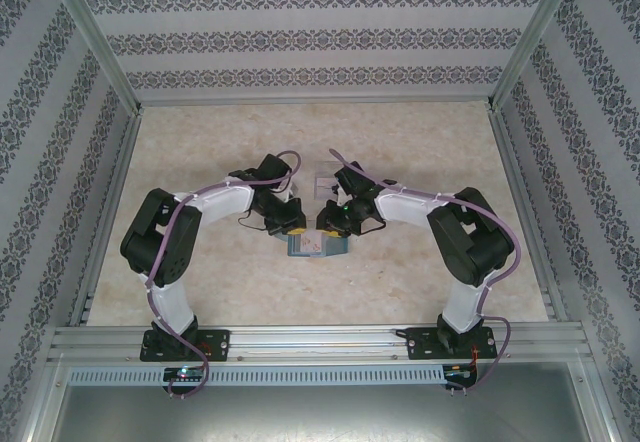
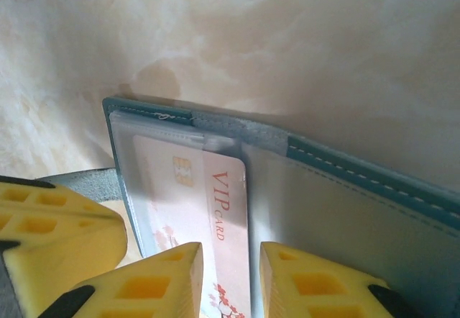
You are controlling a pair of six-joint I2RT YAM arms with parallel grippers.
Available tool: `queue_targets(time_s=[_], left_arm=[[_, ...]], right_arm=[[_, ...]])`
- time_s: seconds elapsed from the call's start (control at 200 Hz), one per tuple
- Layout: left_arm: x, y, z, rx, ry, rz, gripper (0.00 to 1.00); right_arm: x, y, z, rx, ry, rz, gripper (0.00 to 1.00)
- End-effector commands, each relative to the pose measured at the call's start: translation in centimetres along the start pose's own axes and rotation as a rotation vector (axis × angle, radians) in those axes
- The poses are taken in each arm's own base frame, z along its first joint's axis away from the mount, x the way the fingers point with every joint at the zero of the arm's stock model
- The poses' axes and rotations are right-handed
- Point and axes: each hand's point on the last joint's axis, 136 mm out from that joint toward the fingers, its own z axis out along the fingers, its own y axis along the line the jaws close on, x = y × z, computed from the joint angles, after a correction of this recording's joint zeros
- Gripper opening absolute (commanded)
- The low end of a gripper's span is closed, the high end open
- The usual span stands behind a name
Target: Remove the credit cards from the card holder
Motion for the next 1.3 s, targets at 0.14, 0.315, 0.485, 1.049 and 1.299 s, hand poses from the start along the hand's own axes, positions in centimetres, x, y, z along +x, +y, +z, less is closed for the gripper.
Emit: queue_targets(time_s=[0.14,0.315,0.485,1.049,1.299], left_arm=[[0.8,1.4,0.9,-0.09,0.036,0.009,0.07],[1.1,2.7,1.3,-0.139,0.051,0.008,0.07],[1.2,3.6,1.6,-0.171,0.057,0.006,0.07],[1.3,4.0,1.8,-0.189,0.061,0.005,0.07],[1.4,4.5,2.0,-0.2,0.067,-0.001,0.07]], right_arm=[[0.6,0.9,0.1,-0.073,0.028,-0.015,0.27],[0.7,0.4,0.7,-0.063,0.036,-0.005,0.26],[0.8,-0.5,1.2,-0.032,0.042,0.001,0.26],[1.0,0.5,2.5,-0.16,0.07,0.003,0.21],[0.6,1.7,1.6,-0.275,0.042,-0.003,0.17]])
